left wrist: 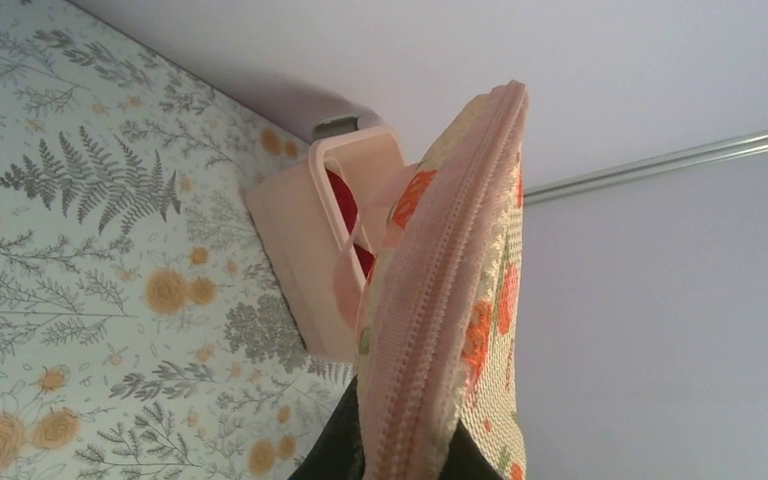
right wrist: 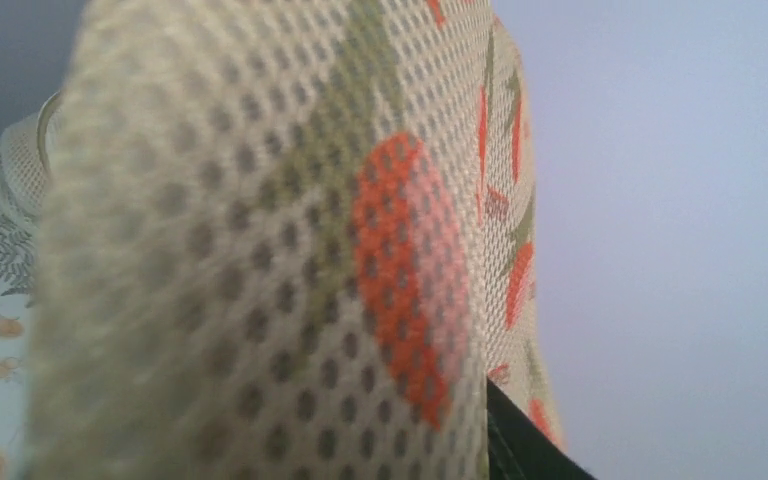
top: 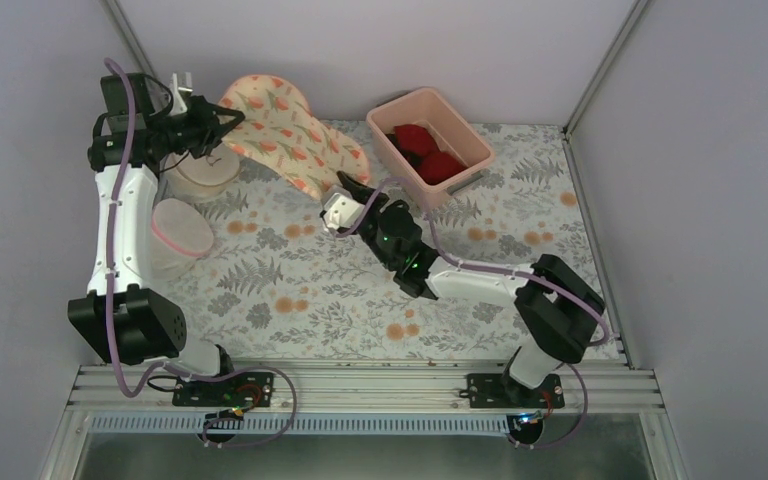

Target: Unzip the laundry bag and remove the bra

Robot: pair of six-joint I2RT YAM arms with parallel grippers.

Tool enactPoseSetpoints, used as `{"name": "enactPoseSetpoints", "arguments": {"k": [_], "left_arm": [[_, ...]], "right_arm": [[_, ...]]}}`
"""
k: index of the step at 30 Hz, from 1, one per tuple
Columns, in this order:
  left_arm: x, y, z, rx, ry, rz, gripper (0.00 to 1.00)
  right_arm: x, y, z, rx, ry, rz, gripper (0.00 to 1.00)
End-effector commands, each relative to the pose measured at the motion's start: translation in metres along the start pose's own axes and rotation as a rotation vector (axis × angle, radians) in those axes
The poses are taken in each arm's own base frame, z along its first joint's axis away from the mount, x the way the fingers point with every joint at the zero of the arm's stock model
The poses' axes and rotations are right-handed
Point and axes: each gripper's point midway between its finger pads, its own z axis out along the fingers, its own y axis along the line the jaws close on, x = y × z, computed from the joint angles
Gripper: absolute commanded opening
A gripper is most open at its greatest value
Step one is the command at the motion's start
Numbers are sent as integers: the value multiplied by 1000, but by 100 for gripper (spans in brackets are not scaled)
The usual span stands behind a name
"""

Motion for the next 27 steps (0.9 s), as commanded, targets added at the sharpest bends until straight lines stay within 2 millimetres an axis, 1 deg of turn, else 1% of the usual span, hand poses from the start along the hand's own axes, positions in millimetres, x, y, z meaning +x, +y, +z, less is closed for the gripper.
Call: {"name": "enactPoseSetpoints", "arguments": {"k": [1, 2, 3, 4, 5, 7, 8, 9, 10, 11, 13, 14, 15, 16, 17, 18, 19, 20, 21, 22, 23, 25, 27], "left_arm": [[-5, -14, -13, 37, -37, 54, 16], [-7, -12, -14, 27, -51, 73, 42], [-13, -9, -18, 3, -80, 106, 68], [-21, -4, -23, -37, -118, 142, 89], [-33, 2, -31, -101, -176, 187, 99], [-55, 10, -49, -202, -262, 299, 100], [-64, 10, -60, -240, -301, 351, 100], [-72, 5, -68, -258, -331, 424, 100], [-79, -6, -74, -262, -359, 530, 100], [-80, -19, -78, -257, -366, 647, 100], [-68, -45, -76, -210, -336, 879, 100], [-54, -55, -69, -174, -288, 976, 100], [-34, -66, -60, -117, -216, 1082, 100], [-6, -72, -48, -64, -123, 1184, 100], [28, -76, -36, 6, -11, 1278, 99], [62, -76, -29, 76, 91, 1369, 98], [96, -74, -26, 149, 183, 1441, 97], [124, -71, -31, 220, 241, 1502, 96], [147, -65, -35, 284, 290, 1553, 96], [163, -58, -39, 326, 328, 1597, 99], [173, -51, -42, 339, 356, 1637, 100], [185, -42, -46, 323, 396, 1743, 100], [198, -30, -42, 279, 442, 1853, 100]], "right_arm": [[-18, -26, -9, 8, -29, 41, 19], [-20, -23, -11, -44, -30, 56, 11], [-23, -17, -12, -121, -34, 82, 7], [-25, -12, -14, -205, -36, 118, 4], [-25, -8, -17, -288, -31, 161, 4], [-20, 0, -24, -433, -2, 248, 4], [-17, 6, -30, -499, 9, 276, 4], [-13, 12, -36, -547, 24, 289, 4], [-7, 21, -44, -605, 53, 293, 4], [-6, 28, -49, -649, 63, 298, 4], [-4, 39, -61, -741, 75, 318, 4], [-4, 42, -65, -768, 78, 326, 4], [-4, 45, -69, -791, 83, 332, 4], [-3, 47, -73, -813, 86, 332, 4], [-2, 49, -75, -828, 88, 333, 4], [-1, 51, -79, -846, 86, 332, 4], [-1, 54, -83, -866, 79, 328, 4], [-2, 55, -86, -879, 71, 327, 4], [-4, 57, -90, -900, 58, 326, 4], [-6, 58, -94, -916, 40, 323, 4], [-8, 59, -96, -930, 25, 322, 4], [-12, 61, -100, -956, 2, 320, 4], [-15, 60, -100, -963, -10, 318, 4]]}}
